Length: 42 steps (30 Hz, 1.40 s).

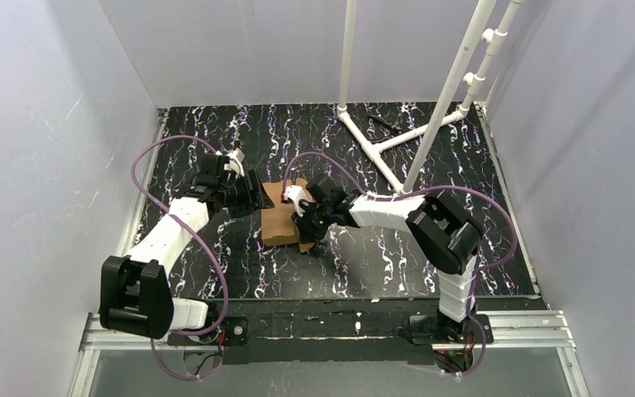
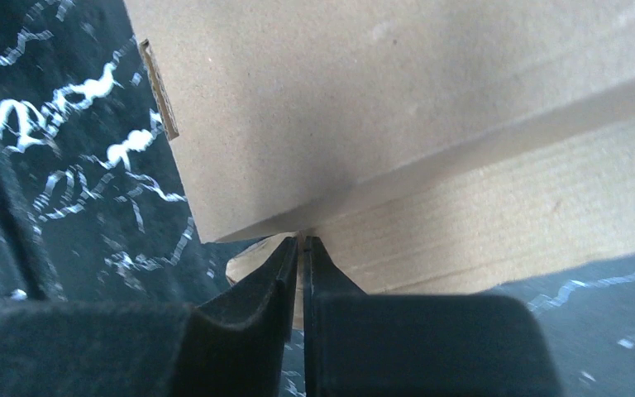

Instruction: Fold the paper box

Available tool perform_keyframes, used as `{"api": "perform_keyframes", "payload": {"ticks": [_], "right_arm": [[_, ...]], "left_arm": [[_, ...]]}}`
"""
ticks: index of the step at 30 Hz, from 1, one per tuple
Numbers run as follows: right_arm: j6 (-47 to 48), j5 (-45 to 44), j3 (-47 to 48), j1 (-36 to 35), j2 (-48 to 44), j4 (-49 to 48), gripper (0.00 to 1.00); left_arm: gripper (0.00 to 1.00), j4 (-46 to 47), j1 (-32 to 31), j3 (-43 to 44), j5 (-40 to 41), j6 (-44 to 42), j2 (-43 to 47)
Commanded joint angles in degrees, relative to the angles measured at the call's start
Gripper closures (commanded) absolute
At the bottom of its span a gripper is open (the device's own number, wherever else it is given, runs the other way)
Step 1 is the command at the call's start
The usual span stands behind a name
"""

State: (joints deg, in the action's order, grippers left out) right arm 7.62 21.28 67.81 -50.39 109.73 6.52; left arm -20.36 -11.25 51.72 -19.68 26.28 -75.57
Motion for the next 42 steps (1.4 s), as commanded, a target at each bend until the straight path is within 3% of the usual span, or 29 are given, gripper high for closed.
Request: {"api": "perform_keyframes", "payload": {"ticks": [1,3,4,6,8,10,12,13,16,19,24,28,31,36,38,40,42], "right_arm": [[15.11,1.20,3.00,6.18,-7.12,8.69,0.76],[17.77,4.78,3.59,10.30,-9.48,10.37,0.70],[19.85,5.86,3.90,11.94,-10.37,11.10,0.62],[24.14,4.08,3.83,12.95,-11.85,10.83,0.38],[26.94,3.18,2.99,12.97,-11.97,7.60,0.08],[27.88,4.60,4.62,13.04,-9.53,6.87,0.02],[27.18,6.28,10.65,13.04,-4.52,11.19,0.02],[25.31,6.21,13.96,13.04,-1.82,13.78,0.02],[18.82,5.82,16.90,13.10,1.77,12.54,0.12],[11.73,10.13,11.49,14.02,-0.23,5.82,0.18],[9.92,17.20,4.38,16.56,-2.54,-2.40,0.17],[14.36,16.91,10.52,17.86,2.45,4.28,0.16],[12.55,15.01,12.86,17.87,4.91,2.81,0.20],[5.98,17.65,12.62,17.29,4.83,-1.57,0.48],[4.11,17.15,11.22,16.25,4.02,-2.48,0.63],[1.00,16.46,9.78,15.38,3.48,-3.42,0.79],[-0.81,16.02,8.65,14.31,2.95,-3.65,0.87]], "left_arm": [[0.39,-3.11,0.29,6.75,-3.93,-7.67,-3.58],[0.38,-3.28,0.22,8.45,-4.67,-9.50,-5.48],[0.38,-3.22,0.14,9.00,-4.89,-10.44,-6.26],[0.37,-3.28,-0.06,9.65,-3.96,-11.82,-7.47],[0.34,-2.66,-0.18,9.14,-2.91,-11.83,-7.76],[0.24,-1.49,-0.61,8.34,-1.42,-10.89,-7.58],[0.04,-0.39,-1.48,8.13,-0.05,-10.08,-7.13],[0.02,0.14,-1.95,8.34,0.40,-9.83,-7.01],[0.02,1.13,-2.40,9.25,-0.55,-8.78,-7.41],[0.02,4.43,-1.30,8.54,-3.49,-5.34,-9.65],[0.02,8.33,2.56,5.16,-8.66,-0.04,-10.74],[0.04,4.42,1.57,6.08,-3.32,-2.60,-8.46],[0.05,0.32,-1.73,7.44,3.34,-6.05,-7.37],[0.13,-4.73,-6.61,9.10,13.31,-7.53,-9.07],[0.18,-4.96,-6.66,8.76,14.76,-6.69,-9.52],[0.26,-3.58,-6.66,7.87,15.27,-5.75,-8.63],[0.35,-2.70,-6.67,7.20,15.20,-5.11,-7.55]]}}
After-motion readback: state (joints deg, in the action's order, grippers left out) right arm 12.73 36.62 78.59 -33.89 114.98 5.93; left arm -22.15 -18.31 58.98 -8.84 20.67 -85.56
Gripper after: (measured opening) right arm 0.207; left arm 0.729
